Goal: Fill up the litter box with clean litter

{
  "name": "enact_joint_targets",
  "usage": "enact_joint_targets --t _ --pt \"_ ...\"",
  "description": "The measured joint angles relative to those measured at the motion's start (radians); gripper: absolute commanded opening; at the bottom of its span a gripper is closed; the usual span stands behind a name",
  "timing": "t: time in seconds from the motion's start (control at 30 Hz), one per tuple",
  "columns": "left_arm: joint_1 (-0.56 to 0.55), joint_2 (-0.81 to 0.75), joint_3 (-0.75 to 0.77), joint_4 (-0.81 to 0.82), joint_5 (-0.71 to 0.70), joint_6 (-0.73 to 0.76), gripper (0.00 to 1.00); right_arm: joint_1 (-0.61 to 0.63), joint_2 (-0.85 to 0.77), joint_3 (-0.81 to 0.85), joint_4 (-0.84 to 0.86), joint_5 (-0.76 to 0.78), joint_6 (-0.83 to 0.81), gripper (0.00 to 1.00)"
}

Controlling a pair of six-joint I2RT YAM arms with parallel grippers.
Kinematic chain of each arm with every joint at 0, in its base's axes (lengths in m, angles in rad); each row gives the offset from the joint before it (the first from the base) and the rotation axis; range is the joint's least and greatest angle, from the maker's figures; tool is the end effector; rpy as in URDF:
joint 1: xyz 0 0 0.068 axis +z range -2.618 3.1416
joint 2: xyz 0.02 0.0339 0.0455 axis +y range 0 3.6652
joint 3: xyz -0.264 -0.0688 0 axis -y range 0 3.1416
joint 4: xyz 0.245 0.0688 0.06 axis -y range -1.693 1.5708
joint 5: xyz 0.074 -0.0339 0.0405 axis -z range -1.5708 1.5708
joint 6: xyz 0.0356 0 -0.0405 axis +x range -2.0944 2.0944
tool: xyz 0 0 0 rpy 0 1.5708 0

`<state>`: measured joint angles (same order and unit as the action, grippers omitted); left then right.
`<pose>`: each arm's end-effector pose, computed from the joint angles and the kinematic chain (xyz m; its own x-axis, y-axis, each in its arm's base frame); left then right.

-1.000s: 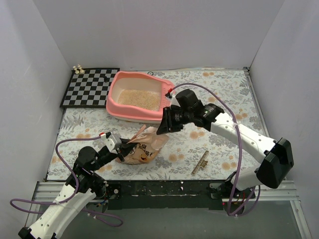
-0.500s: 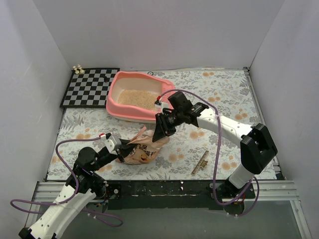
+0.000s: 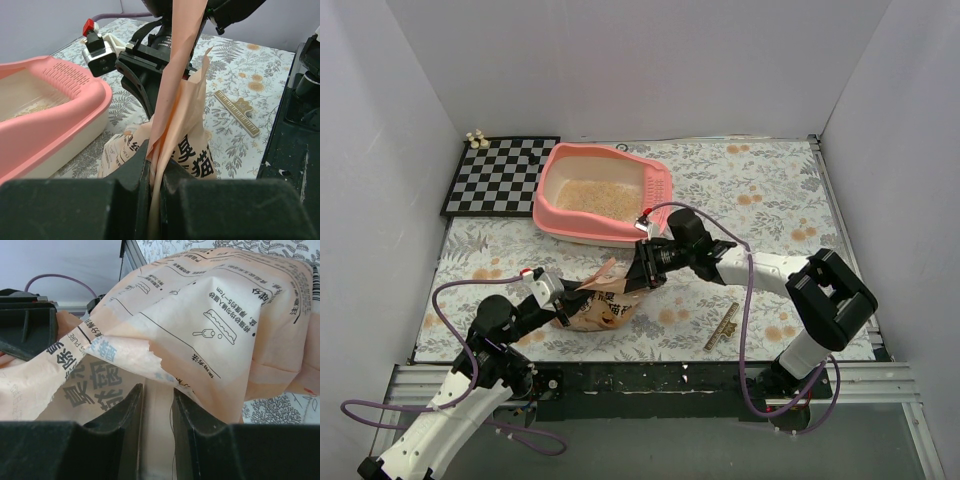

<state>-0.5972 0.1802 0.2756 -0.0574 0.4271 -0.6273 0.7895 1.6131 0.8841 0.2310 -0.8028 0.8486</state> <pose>0.0783 -0.0711 0.2479 -0.4759 -0.3224 -0.8183 0.7099 0.4084 -0.5738 0.2217 0.2599 0.2117 -0.9264 -0.1938 -0.3229 -0.3678 0.2813 0.8863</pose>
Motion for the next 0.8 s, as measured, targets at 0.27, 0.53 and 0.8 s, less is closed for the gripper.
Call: enact_joint_targets --t 0.27,0.53,0.8 --pt "0.000 0.004 0.000 0.002 0.002 -0.001 0.00 0.025 -0.004 -0.103 0.265 0.032 0.176 0.01" --pt "0.000 0.008 0.000 0.010 0.014 -0.001 0.00 0.021 -0.081 -0.201 0.408 0.037 0.296 0.01" --pt "0.000 0.008 0.000 0.010 0.022 -0.001 0.00 -0.041 -0.217 -0.310 0.462 0.001 0.354 0.01"
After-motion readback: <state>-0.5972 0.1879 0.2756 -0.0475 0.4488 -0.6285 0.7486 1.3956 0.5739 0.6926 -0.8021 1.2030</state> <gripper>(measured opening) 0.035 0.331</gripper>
